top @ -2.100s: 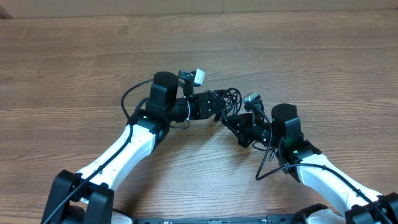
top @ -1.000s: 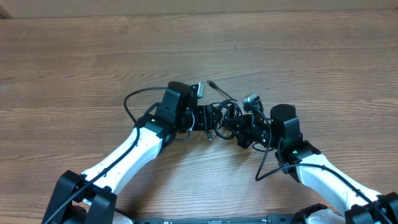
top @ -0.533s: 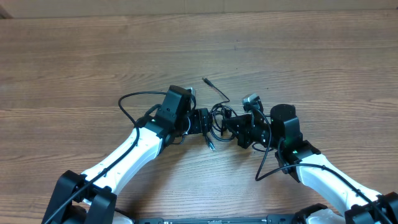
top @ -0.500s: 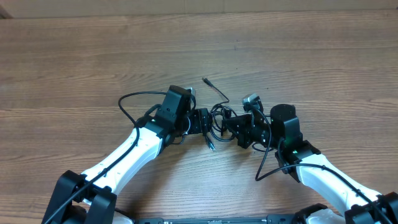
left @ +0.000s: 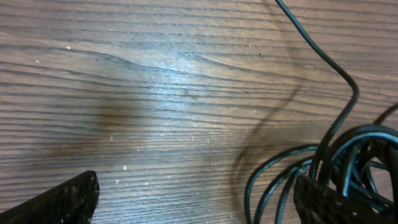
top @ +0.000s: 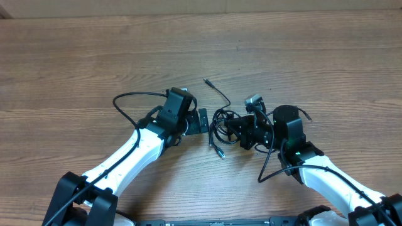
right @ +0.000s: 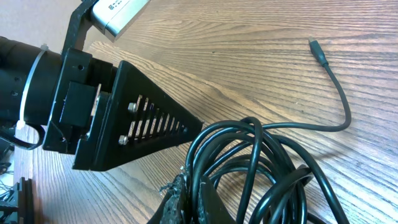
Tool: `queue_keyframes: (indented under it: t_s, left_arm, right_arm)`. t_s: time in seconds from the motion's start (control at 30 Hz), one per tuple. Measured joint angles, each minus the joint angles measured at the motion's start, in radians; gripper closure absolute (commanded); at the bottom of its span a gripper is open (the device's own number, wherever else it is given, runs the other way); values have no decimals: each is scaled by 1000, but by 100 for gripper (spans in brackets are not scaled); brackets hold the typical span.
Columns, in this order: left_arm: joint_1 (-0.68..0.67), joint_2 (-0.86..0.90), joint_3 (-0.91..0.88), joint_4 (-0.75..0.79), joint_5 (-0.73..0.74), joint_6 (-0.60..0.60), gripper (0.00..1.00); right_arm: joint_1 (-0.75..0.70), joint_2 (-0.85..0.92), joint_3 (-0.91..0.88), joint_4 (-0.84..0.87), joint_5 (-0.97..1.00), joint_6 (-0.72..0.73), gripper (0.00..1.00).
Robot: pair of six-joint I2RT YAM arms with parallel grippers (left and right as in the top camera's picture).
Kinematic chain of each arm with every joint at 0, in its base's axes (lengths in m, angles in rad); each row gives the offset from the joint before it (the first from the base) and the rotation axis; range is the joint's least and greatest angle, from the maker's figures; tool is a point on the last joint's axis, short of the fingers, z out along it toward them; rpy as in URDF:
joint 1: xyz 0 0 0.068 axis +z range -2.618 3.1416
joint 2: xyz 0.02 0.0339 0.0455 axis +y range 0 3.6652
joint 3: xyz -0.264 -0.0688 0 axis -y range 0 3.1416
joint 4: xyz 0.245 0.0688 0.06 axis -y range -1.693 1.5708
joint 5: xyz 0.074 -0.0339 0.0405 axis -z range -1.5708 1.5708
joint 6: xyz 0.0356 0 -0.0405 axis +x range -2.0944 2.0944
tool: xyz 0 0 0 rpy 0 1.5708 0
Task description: Untangle cables
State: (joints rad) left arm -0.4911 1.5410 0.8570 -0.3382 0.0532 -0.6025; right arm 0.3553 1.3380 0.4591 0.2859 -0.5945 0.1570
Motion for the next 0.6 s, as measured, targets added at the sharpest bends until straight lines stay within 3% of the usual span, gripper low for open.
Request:
queue_keyframes:
  t_s: [0.17, 0.6]
  left_arm:
    - [0, 0, 0, 0, -18, 0, 0]
    - [0, 0, 0, 1, -66, 0, 0]
  right_arm:
    - [0, 0, 0, 0, 0, 0, 92]
    - [0, 0, 0, -3, 2, 3, 22]
